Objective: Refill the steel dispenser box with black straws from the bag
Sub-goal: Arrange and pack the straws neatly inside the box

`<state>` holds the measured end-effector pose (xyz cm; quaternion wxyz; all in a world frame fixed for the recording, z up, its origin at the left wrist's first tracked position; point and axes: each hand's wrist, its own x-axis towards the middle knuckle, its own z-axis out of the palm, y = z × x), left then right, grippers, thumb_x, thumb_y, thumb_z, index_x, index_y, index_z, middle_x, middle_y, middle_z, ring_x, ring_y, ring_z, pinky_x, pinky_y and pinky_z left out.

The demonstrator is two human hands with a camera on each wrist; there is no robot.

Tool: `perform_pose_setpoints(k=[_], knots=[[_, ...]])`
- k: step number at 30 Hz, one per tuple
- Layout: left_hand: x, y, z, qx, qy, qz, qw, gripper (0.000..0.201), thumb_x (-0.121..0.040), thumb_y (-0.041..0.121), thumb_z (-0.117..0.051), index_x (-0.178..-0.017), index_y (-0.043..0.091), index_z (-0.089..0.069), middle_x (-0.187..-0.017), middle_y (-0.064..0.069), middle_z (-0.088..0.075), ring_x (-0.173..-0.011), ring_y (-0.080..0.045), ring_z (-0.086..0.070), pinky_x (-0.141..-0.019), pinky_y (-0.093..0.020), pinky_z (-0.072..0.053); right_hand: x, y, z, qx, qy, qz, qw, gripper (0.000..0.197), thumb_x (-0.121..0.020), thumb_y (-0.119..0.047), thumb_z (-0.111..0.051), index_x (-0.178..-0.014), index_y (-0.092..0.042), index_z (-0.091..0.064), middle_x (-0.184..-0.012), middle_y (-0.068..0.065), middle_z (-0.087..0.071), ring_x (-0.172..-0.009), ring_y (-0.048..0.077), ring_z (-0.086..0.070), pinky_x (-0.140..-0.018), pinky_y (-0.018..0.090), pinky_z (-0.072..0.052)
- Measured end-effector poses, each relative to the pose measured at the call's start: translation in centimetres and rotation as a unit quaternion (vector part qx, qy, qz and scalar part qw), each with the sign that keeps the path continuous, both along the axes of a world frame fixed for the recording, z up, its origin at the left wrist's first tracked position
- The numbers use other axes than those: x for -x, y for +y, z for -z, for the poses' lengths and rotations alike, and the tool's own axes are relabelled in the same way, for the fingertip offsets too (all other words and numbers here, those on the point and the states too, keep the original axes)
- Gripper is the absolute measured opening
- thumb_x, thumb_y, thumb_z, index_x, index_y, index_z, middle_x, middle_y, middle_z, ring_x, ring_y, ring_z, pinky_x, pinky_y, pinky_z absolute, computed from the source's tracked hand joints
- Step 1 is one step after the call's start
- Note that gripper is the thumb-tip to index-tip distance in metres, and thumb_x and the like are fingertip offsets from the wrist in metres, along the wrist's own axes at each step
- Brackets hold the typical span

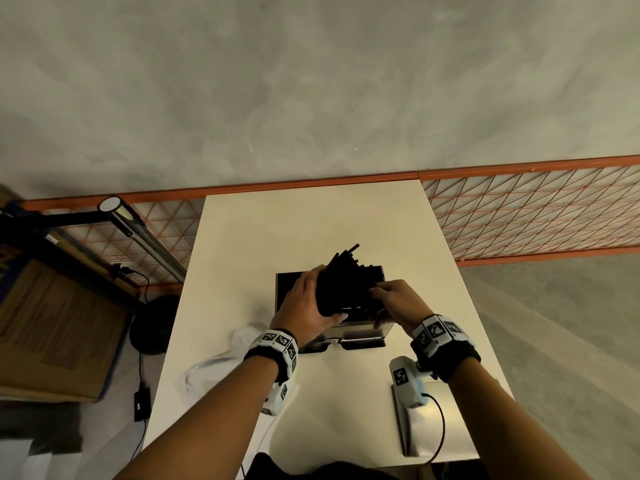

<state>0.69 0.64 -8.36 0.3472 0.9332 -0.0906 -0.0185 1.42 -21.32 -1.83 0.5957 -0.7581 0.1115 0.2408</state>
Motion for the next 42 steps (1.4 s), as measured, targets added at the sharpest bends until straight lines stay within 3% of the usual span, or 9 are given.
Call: perform_pose_setpoints(k=[4,9,14,17,19,27,34,38,42], knots=[[-0.1,0.0,0.1,0.005,0.000,-0.001,1.000,0.108,-0.072,0.062,-0.081,-0.156,0.021,-0.026,-0.150,0.001,-0.041,-0.140,-0.017,-0.044,-0.114,-0.043,-0.044,0.8,0.9,0.5,-0.085,0.006,0.030,0.996,0.029,-0.100,-0.015,-0.050,-0.098,0.007,-0.068,-0.085,0.022,-0.072,-0.077,0.036,-0.069,-0.083,0.053,-0.058],[-0.2,0.0,0.2,0.006,0.006,-0.008,1.000,0.107,-0.074,0.058,-0.083,-0.157,0.022,-0.025,-0.151,0.000,-0.041,-0.139,-0.017,-0.045,-0.115,-0.041,-0.044,1.5,0.5,1.0,-0.179,0.010,0.036,0.983,0.036,-0.092,-0.021,-0.056,-0.110,0.008,-0.066,-0.108,0.028,-0.069,-0.101,0.039,-0.067,-0.097,0.046,-0.054],[-0.2,-0.1,0.1,0.000,0.010,-0.006,1.000,0.106,-0.076,0.054,-0.082,-0.158,0.022,-0.024,-0.152,0.000,-0.040,-0.139,-0.018,-0.045,-0.113,-0.041,-0.044,2.4,0.4,0.7,-0.011,-0.114,-0.131,0.985,0.028,-0.087,-0.012,-0.069,-0.114,-0.022,-0.069,-0.108,-0.004,-0.074,-0.101,0.011,-0.068,-0.088,0.025,-0.053],[-0.2,-0.1,0.0,0.001,0.019,-0.009,1.000,0.105,-0.076,0.053,-0.083,-0.158,0.025,-0.023,-0.152,0.001,-0.039,-0.138,-0.018,-0.047,-0.113,-0.041,-0.045,2.3,1.9,1.3,0.190,-0.186,-0.139,0.954,0.022,-0.088,-0.018,-0.069,-0.110,-0.014,-0.069,-0.100,0.001,-0.073,-0.091,0.018,-0.066,-0.071,0.020,-0.041],[-0.2,-0.1,-0.1,0.007,0.026,-0.009,1.000,0.105,-0.075,0.053,-0.084,-0.157,0.028,-0.023,-0.152,0.002,-0.039,-0.137,-0.019,-0.049,-0.111,-0.042,-0.047,2.1,2.9,1.9,0.229,-0.196,-0.117,0.946,0.019,-0.091,-0.020,-0.066,-0.105,-0.009,-0.070,-0.100,0.009,-0.073,-0.091,0.027,-0.066,-0.066,0.022,-0.036],[-0.2,0.0,0.0,0.014,0.022,0.000,1.000,0.106,-0.073,0.051,-0.085,-0.156,0.027,-0.024,-0.150,0.002,-0.039,-0.137,-0.018,-0.047,-0.112,-0.041,-0.046,1.1,2.7,1.3,0.204,-0.151,-0.075,0.964,0.014,-0.090,-0.014,-0.062,-0.095,-0.004,-0.071,-0.090,0.010,-0.072,-0.084,0.025,-0.065,-0.067,0.030,-0.047],[-0.2,0.2,0.3,0.015,0.003,0.035,0.999,0.103,-0.075,0.053,-0.081,-0.155,0.026,-0.023,-0.151,0.003,-0.036,-0.141,-0.019,-0.043,-0.115,-0.045,-0.042,1.2,1.4,0.6,0.142,-0.150,0.021,0.978,0.023,-0.087,-0.018,-0.065,-0.067,-0.008,-0.061,-0.062,0.002,-0.063,-0.061,0.010,-0.062,-0.055,0.017,-0.048],[-0.3,0.0,0.1,0.012,0.001,0.040,0.999,0.104,-0.079,0.059,-0.078,-0.158,0.022,-0.023,-0.154,0.001,-0.035,-0.143,-0.019,-0.039,-0.118,-0.044,-0.038,0.7,0.1,0.8,0.033,-0.120,0.067,0.990,0.017,-0.082,-0.028,-0.067,-0.082,-0.012,-0.074,-0.081,0.003,-0.076,-0.081,0.021,-0.074,-0.076,0.044,-0.061],[-0.4,-0.4,-0.4,0.019,0.005,0.047,0.999,0.102,-0.082,0.063,-0.074,-0.159,0.019,-0.024,-0.156,-0.002,-0.034,-0.144,-0.020,-0.039,-0.119,-0.042,-0.036,0.7,-0.6,-0.3,-0.023,-0.091,0.128,0.987,0.016,-0.084,-0.018,-0.069,-0.085,-0.002,-0.073,-0.086,0.015,-0.076,-0.081,0.030,-0.075,-0.079,0.049,-0.060]])
